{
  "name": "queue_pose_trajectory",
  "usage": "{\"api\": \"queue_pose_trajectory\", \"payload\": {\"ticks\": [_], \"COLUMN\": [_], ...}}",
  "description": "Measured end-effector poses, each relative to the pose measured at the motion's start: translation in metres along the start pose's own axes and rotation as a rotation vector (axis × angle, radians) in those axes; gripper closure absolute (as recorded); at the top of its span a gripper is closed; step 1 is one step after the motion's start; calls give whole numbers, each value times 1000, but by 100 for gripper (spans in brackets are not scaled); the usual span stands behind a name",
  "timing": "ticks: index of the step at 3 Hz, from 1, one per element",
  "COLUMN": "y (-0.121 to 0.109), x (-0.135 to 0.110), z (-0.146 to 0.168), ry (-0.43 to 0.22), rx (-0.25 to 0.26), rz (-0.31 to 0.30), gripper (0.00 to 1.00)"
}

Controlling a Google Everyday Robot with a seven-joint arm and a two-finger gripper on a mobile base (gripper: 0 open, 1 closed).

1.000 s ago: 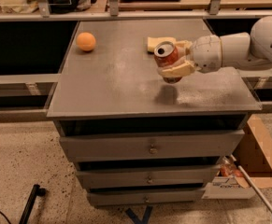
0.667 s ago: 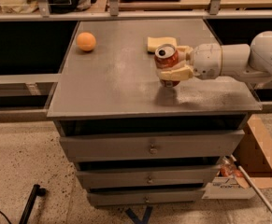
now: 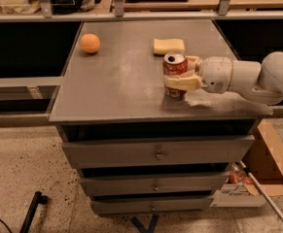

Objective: Place coke can upright

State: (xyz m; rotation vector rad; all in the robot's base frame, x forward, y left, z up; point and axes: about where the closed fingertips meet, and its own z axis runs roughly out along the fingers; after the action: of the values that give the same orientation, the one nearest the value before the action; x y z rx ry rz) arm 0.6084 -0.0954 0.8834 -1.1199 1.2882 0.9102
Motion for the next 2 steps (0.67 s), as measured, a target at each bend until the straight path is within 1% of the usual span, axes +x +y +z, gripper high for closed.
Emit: {"api": "queue_pose_trajectory", "payload": {"ticks": [1,2], "y": [2,1], "x": [0,3], "z": [3,1], "ry": [-12,2], "rx": [30,57], "rz": [48,82], "gripper": [35,12]}}
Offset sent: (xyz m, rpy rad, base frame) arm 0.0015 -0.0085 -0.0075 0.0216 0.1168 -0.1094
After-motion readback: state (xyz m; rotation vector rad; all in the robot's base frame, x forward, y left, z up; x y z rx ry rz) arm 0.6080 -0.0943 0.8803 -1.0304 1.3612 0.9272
